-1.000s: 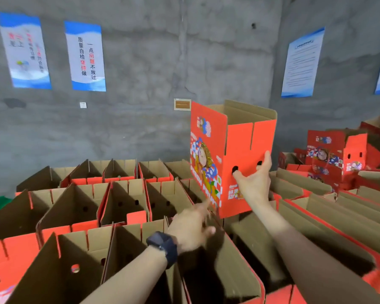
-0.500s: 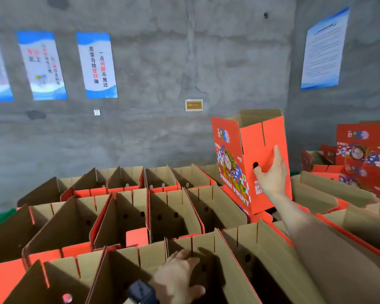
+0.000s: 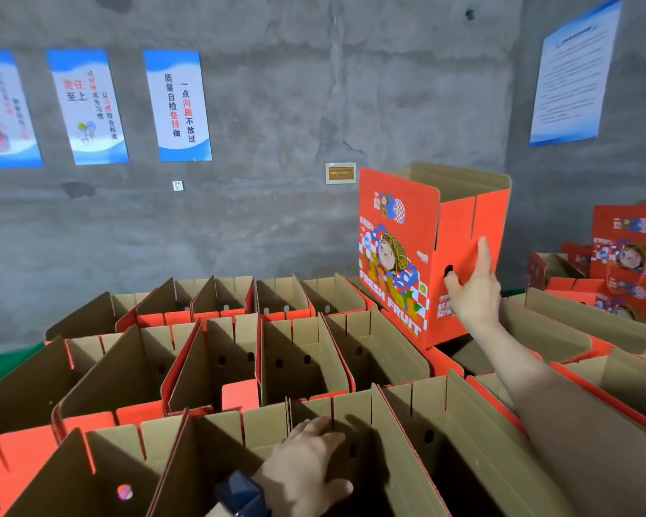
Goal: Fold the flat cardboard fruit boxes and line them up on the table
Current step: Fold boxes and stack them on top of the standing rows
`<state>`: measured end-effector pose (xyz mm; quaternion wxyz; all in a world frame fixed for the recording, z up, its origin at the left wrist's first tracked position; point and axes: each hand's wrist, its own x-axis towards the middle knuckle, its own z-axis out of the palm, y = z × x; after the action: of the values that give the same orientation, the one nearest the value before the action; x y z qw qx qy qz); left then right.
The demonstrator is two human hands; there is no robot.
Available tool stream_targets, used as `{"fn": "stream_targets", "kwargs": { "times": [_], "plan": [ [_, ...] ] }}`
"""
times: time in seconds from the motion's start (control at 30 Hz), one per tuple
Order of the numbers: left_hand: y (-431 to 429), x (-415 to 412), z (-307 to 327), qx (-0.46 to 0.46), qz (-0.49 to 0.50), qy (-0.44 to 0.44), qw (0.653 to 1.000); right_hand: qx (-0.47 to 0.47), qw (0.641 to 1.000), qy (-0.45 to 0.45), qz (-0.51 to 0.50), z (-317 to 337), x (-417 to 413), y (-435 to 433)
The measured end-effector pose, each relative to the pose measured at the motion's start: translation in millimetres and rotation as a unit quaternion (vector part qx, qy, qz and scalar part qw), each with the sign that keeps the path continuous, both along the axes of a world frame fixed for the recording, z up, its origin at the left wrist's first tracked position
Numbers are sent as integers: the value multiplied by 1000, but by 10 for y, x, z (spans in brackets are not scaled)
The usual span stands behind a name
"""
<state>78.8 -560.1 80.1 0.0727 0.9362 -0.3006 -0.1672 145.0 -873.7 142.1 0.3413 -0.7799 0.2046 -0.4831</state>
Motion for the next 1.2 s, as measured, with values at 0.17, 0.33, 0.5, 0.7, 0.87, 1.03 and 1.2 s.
{"fn": "stream_targets", "kwargs": {
  "times": [0.17,0.33,0.5,0.7,0.87,1.03,1.2],
  "plan": [
    [32,-1,-25,-30,10,-12,999,10,997,75,0,71,196,61],
    [177,-6,40,-53,19,-28,998,69,986,149,-7,13,262,-133],
    [185,-24,62,-39,14,-45,998,12,991,136,7,-121,230,63],
    [161,-32,38,-37,13,-46,998,-16,989,148,12,-235,263,313],
    [252,-10,1,-76,9,-67,995,-12,988,150,21,-250,254,374],
    [506,-21,80,-140,12,-138,980,-42,985,164,43,-208,21,635],
    [1117,-51,216,-158,73,-202,964,-211,933,143,252,-251,-643,1642]
  ]
}}
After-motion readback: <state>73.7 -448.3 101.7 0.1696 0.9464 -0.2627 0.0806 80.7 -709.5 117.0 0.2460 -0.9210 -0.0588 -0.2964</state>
